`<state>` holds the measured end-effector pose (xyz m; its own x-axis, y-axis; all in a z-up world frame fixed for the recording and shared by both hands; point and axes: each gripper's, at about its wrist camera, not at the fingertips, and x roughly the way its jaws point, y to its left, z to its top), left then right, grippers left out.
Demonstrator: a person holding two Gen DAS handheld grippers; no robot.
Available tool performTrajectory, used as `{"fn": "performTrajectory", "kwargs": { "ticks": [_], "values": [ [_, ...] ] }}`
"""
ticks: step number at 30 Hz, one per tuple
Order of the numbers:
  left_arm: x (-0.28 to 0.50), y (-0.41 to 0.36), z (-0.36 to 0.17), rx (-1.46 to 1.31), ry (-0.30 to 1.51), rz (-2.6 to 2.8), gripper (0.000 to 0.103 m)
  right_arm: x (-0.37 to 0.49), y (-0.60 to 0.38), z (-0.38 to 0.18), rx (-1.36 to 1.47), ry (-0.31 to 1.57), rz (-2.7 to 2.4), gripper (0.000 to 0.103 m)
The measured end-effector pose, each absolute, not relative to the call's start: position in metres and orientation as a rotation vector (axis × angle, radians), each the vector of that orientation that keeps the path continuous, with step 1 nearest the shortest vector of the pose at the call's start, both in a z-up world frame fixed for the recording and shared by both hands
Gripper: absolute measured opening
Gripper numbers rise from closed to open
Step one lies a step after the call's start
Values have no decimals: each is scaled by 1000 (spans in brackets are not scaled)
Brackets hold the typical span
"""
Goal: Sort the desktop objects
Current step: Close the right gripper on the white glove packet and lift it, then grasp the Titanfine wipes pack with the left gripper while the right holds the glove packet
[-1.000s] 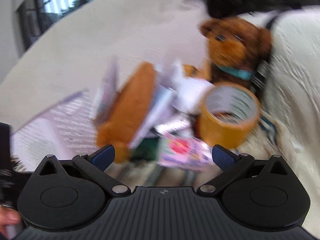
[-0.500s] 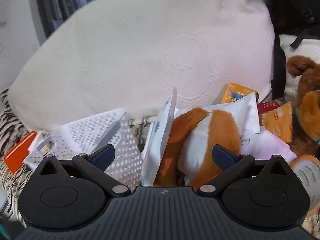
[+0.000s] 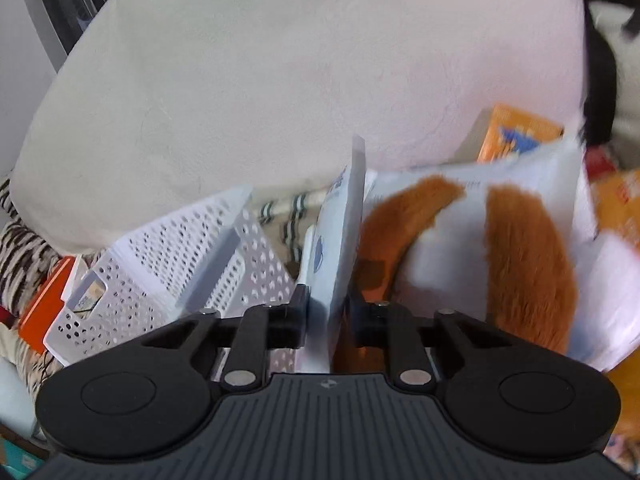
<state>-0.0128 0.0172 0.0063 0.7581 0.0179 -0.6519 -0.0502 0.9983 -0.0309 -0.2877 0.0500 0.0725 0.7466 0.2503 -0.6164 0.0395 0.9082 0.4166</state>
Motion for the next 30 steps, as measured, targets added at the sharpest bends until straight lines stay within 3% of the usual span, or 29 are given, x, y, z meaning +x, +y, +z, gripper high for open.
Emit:
{"fn": "performTrajectory", "kwargs": {
  "ticks": [9, 18, 30],
  "values": [
    [-14, 23, 7, -92, 725, 22, 103, -366, 17, 55, 616, 629, 131, 19],
    [-26, 39, 19, -211, 579, -65, 103, -437, -42, 11, 804, 549, -8, 18],
    [-26, 28, 15, -194, 588, -136, 103, -426, -13, 20, 625, 468, -188, 22]
  ]
}}
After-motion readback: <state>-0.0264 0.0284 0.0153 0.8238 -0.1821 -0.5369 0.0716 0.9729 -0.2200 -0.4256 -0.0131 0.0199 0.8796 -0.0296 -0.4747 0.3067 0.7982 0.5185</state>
